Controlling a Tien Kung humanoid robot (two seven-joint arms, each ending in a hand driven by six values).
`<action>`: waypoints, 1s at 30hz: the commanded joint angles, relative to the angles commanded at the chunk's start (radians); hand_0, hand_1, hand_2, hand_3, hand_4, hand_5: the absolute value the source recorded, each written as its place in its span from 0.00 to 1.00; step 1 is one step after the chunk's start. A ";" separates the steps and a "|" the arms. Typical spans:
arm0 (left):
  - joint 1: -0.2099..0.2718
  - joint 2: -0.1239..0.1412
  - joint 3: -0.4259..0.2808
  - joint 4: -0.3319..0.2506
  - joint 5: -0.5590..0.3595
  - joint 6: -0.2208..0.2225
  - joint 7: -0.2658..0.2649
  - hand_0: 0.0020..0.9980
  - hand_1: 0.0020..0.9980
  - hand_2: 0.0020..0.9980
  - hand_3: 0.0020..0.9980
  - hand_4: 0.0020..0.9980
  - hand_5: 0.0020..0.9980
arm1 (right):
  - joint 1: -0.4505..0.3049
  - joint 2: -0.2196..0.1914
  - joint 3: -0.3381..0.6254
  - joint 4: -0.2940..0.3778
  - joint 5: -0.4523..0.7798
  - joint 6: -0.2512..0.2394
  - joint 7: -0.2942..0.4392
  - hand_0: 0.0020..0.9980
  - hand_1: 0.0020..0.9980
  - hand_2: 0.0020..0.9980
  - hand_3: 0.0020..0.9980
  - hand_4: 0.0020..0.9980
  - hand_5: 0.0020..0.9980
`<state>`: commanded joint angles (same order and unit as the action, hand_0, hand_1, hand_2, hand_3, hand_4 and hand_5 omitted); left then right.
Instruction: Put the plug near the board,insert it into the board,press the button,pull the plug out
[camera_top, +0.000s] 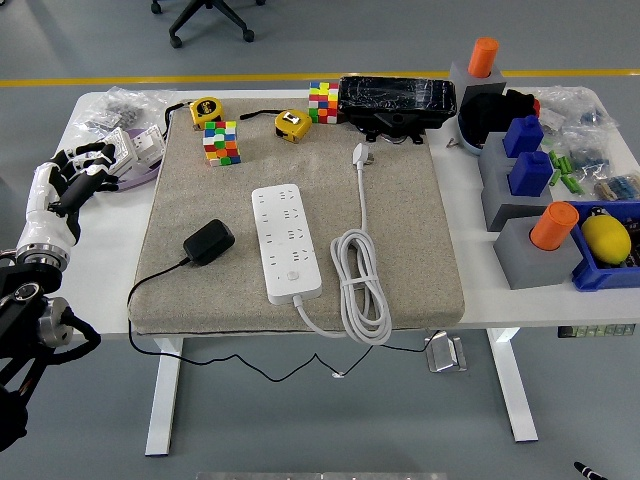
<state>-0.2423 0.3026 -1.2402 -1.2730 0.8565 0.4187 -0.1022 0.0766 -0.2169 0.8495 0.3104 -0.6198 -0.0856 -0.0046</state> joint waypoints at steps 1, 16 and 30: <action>0.005 0.000 -0.005 -0.003 0.000 0.000 0.000 0.35 0.37 0.48 0.53 0.77 0.30 | -0.001 0.002 0.002 0.000 0.000 0.000 0.000 0.60 0.64 0.65 0.55 0.95 0.50; 0.018 0.000 -0.032 -0.009 -0.003 -0.005 0.008 0.35 0.37 0.48 0.53 0.77 0.30 | -0.005 0.010 0.006 -0.006 0.005 0.002 -0.006 0.61 0.64 0.65 0.55 0.95 0.50; 0.014 0.002 -0.026 -0.017 -0.002 -0.011 0.015 0.35 0.37 0.48 0.53 0.77 0.31 | 0.000 0.015 0.012 -0.008 0.006 0.003 -0.008 0.60 0.64 0.65 0.55 0.95 0.50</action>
<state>-0.2279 0.3041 -1.2658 -1.2905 0.8543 0.4082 -0.0872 0.0770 -0.2017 0.8615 0.3028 -0.6143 -0.0825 -0.0123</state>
